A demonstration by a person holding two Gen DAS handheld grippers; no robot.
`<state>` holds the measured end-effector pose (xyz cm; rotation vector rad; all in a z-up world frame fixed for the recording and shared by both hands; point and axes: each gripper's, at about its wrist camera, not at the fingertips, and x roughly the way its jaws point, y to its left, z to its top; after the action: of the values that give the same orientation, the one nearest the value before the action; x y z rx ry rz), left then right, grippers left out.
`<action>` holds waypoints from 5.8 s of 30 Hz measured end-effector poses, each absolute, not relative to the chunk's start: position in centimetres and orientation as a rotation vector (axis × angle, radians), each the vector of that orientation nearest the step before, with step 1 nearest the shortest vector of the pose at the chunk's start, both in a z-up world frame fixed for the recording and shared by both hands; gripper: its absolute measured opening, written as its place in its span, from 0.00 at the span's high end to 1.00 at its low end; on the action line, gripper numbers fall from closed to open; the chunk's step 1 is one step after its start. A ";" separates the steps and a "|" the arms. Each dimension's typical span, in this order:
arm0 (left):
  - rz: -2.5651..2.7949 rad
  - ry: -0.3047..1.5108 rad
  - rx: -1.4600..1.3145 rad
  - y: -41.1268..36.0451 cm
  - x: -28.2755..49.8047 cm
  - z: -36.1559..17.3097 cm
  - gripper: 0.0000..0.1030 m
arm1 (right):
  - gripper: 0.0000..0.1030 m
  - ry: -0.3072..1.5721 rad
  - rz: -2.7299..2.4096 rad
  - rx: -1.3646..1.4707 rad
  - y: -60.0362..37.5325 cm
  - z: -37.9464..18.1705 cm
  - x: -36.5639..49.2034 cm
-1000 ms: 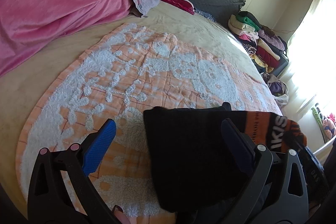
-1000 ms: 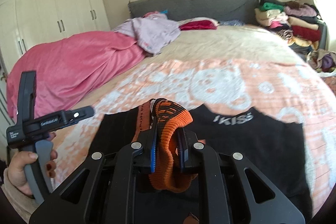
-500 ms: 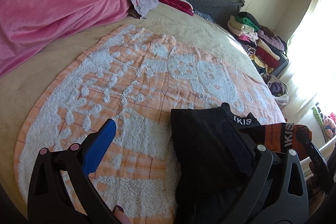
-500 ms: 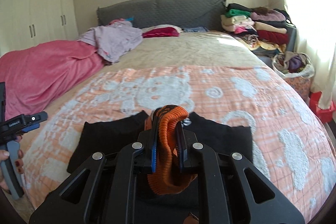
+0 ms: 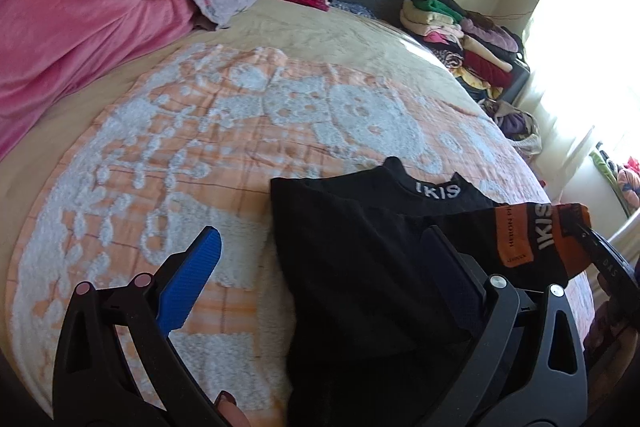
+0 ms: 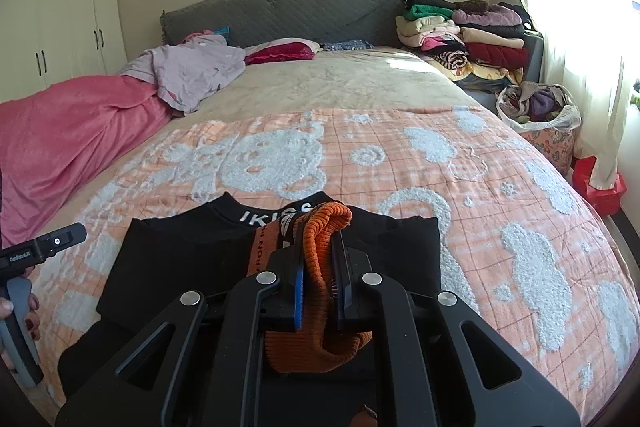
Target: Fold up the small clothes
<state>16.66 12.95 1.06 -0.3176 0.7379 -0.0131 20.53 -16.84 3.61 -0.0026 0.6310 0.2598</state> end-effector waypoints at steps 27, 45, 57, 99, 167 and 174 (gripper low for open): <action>-0.142 0.874 -0.159 5.9 18.1 -2.5 0.35 | 0.63 0.747 0.203 0.008 -19.4 -0.8 19.2; -0.139 0.968 -0.086 5.1 17.8 -4.9 0.35 | 0.58 0.871 0.329 -0.100 -14.0 -3.5 20.6; -0.148 0.970 -0.095 5.2 17.7 -4.7 0.35 | 0.50 0.899 0.261 -0.021 -16.2 -4.8 20.4; -0.129 0.832 -0.091 6.6 14.1 0.7 0.09 | 0.06 0.704 0.206 0.164 -20.8 1.3 12.3; -0.002 0.822 -0.109 7.0 1.8 -0.5 0.09 | 0.06 0.653 0.246 0.120 -22.9 3.8 4.4; 0.016 0.837 -0.106 7.3 1.2 -0.9 0.09 | 0.06 0.666 0.235 0.107 -23.8 3.2 3.6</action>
<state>1.15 7.34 -0.89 -0.1056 0.8372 0.0162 3.63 -23.79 3.24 0.1069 0.6656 0.2352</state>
